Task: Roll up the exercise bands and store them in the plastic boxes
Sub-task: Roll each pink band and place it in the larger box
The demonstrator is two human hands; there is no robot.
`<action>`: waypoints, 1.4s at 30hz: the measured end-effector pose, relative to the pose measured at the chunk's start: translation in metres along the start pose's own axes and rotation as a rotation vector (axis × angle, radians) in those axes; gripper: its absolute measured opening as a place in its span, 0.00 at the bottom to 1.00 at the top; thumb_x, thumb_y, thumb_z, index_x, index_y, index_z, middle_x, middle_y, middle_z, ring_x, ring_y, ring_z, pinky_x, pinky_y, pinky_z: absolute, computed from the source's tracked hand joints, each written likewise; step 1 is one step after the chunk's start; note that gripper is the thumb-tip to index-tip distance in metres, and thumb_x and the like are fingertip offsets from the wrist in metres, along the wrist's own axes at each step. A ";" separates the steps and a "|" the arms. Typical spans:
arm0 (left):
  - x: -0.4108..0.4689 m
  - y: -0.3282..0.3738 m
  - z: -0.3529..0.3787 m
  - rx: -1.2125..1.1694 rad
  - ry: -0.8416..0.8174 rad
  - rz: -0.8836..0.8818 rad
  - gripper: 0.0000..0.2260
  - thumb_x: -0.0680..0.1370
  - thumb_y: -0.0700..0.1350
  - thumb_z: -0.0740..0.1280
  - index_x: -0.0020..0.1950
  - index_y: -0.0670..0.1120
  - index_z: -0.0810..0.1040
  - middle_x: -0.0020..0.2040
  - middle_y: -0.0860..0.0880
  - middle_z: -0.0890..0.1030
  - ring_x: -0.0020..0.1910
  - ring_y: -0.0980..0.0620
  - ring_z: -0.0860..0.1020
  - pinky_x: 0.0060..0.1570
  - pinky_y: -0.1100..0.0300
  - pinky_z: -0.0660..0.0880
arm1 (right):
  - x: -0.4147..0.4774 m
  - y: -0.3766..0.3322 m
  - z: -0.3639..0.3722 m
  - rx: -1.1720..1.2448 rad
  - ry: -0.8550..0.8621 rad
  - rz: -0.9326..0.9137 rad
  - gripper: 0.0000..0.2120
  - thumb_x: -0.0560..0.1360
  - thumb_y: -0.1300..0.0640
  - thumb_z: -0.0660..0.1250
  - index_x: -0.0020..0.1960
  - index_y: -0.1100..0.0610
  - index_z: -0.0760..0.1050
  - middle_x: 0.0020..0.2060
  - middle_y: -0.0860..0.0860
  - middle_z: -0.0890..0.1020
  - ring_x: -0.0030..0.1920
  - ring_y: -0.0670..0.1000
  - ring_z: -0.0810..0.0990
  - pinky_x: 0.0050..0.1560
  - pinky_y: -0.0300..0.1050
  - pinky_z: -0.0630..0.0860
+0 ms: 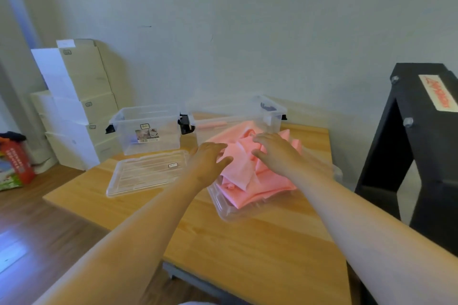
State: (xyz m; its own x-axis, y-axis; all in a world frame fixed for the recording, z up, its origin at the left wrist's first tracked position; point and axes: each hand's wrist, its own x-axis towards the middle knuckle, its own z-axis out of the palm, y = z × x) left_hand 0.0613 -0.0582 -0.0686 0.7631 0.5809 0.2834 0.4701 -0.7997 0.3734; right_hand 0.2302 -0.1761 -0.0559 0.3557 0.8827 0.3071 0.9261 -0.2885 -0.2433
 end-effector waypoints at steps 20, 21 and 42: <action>0.078 -0.023 0.056 -0.138 0.074 0.112 0.03 0.75 0.39 0.70 0.44 0.47 0.81 0.55 0.50 0.81 0.60 0.47 0.73 0.58 0.49 0.73 | 0.048 0.050 0.047 -0.103 0.067 0.001 0.09 0.75 0.57 0.65 0.52 0.58 0.80 0.55 0.52 0.78 0.60 0.55 0.70 0.56 0.47 0.66; 0.071 -0.023 0.052 -0.160 0.055 0.097 0.03 0.75 0.39 0.70 0.44 0.47 0.80 0.54 0.50 0.81 0.60 0.46 0.73 0.58 0.48 0.74 | 0.040 0.047 0.046 -0.105 0.065 -0.003 0.08 0.75 0.58 0.65 0.51 0.58 0.80 0.54 0.53 0.78 0.60 0.55 0.71 0.56 0.48 0.66; -0.016 -0.024 0.038 -0.157 -0.232 -0.143 0.24 0.70 0.51 0.77 0.64 0.49 0.77 0.66 0.48 0.75 0.64 0.48 0.72 0.61 0.57 0.69 | -0.019 -0.016 0.050 0.051 -0.036 0.078 0.17 0.72 0.48 0.70 0.57 0.55 0.78 0.53 0.55 0.78 0.57 0.56 0.73 0.51 0.46 0.66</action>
State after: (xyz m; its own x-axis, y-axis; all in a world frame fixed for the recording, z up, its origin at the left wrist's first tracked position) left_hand 0.0545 -0.0538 -0.1153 0.7832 0.6216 0.0160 0.5197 -0.6684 0.5321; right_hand 0.2027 -0.1695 -0.1043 0.4211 0.8713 0.2519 0.8876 -0.3387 -0.3121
